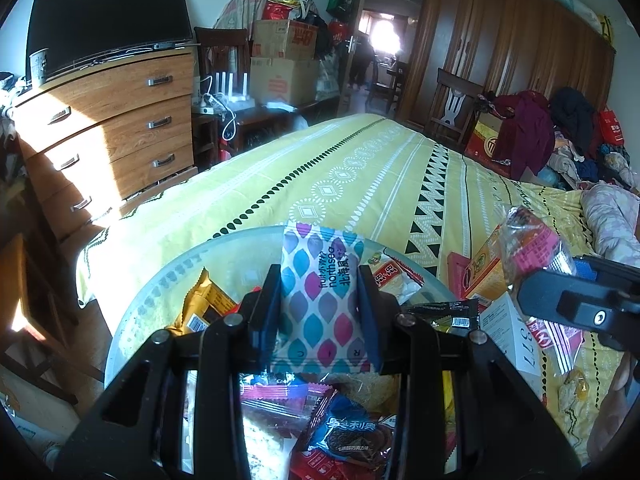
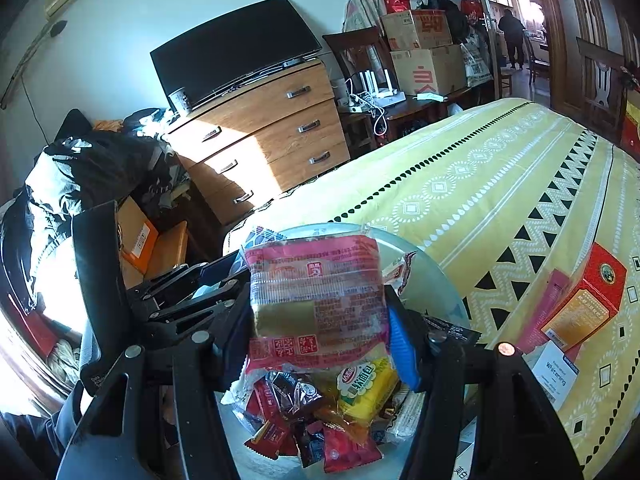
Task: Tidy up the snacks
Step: 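Carry both packets over the glass bowl and lower them in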
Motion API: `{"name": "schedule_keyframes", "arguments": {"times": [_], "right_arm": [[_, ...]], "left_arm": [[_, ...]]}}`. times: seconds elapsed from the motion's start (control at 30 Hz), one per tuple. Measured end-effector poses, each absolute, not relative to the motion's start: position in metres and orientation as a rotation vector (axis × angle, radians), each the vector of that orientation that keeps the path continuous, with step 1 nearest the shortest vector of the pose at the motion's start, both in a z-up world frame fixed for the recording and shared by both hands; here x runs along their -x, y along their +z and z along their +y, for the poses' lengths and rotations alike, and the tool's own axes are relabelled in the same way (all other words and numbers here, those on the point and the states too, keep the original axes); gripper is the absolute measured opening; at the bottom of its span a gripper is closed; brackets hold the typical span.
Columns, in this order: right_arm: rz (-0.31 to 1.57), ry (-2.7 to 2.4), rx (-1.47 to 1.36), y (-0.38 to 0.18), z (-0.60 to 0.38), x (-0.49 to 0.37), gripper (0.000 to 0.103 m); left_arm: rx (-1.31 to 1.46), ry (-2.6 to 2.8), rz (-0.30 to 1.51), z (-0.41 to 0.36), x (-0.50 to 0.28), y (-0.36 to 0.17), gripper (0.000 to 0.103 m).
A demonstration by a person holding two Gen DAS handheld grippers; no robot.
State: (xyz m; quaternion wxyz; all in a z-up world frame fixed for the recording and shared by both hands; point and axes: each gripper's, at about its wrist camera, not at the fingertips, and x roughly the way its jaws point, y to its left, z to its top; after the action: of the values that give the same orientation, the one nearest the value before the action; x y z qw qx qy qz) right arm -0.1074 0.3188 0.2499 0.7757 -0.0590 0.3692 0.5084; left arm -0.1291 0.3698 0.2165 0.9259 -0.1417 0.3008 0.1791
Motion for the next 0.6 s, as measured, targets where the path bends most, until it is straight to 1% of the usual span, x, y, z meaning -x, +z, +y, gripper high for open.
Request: {"name": "schedule_keyframes", "arguments": {"times": [0.4, 0.43, 0.47, 0.53, 0.6], "right_arm": [[0.836, 1.109, 0.117, 0.239, 0.330, 0.106, 0.066], [0.841, 1.110, 0.114, 0.238, 0.330, 0.105, 0.067], [0.846, 1.111, 0.111, 0.237, 0.331, 0.104, 0.067], [0.850, 1.108, 0.103, 0.236, 0.331, 0.103, 0.070], [0.849, 1.106, 0.101, 0.235, 0.332, 0.102, 0.072]], "left_arm": [[0.314, 0.392, 0.650, 0.377, 0.133, 0.208, 0.038], [0.318, 0.393, 0.653, 0.381, 0.133, 0.209, 0.040], [0.318, 0.398, 0.653, 0.380, 0.134, 0.208, 0.044], [0.317, 0.406, 0.653, 0.381, 0.134, 0.209, 0.050], [0.318, 0.418, 0.648, 0.381, 0.135, 0.209, 0.062]]}}
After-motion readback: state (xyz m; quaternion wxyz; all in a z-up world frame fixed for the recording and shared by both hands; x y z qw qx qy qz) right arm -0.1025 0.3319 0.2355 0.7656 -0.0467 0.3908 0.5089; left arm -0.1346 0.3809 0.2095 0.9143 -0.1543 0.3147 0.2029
